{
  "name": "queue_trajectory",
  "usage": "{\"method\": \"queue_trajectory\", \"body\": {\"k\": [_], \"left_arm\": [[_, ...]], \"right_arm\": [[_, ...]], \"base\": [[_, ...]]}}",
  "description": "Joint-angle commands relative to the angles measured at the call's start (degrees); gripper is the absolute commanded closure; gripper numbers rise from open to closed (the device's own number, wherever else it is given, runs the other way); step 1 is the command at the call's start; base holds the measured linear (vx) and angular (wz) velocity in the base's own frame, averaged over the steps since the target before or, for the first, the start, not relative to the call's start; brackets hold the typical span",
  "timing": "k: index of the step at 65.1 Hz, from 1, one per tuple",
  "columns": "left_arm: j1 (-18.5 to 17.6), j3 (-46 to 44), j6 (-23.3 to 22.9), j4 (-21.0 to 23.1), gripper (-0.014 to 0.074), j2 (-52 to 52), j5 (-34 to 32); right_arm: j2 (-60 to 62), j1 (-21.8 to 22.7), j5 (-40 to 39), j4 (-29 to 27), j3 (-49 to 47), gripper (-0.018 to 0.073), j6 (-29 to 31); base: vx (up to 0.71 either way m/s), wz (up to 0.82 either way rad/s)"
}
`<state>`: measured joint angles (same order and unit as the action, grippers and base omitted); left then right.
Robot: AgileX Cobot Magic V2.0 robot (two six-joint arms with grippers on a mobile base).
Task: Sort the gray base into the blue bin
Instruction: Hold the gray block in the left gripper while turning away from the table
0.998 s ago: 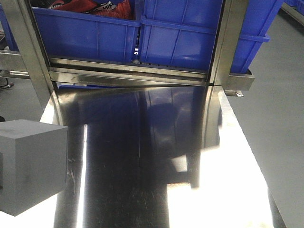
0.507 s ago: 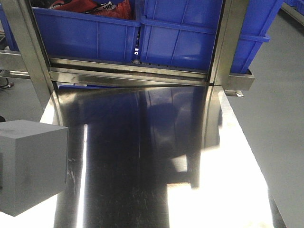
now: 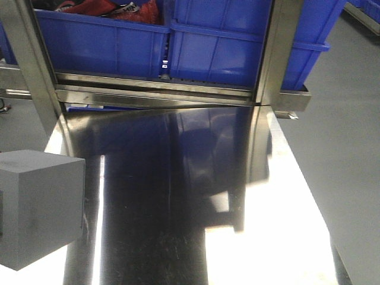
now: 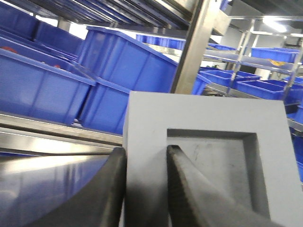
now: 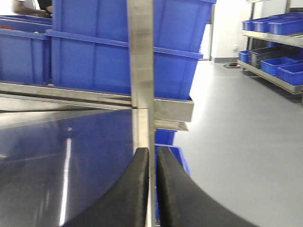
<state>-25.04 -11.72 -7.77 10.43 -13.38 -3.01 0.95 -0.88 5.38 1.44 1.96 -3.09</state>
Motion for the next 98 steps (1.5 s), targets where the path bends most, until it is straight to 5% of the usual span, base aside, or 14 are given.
{"method": "queue_trajectory", "body": {"k": [1, 98], "left_arm": [[-0.4, -1.8, -0.2, 0.6, 0.0593, -0.2, -6.4], [-0.4, -1.8, -0.2, 0.6, 0.0593, -0.6, -6.1]], "right_arm": [[0.5, 0.0, -4.4, 0.4, -0.2, 0.0564, 0.4], [0.4, 0.0, -4.4, 0.4, -0.2, 0.0564, 0.4]], "base": [[-0.04, -0.17], [-0.02, -0.63]]}}
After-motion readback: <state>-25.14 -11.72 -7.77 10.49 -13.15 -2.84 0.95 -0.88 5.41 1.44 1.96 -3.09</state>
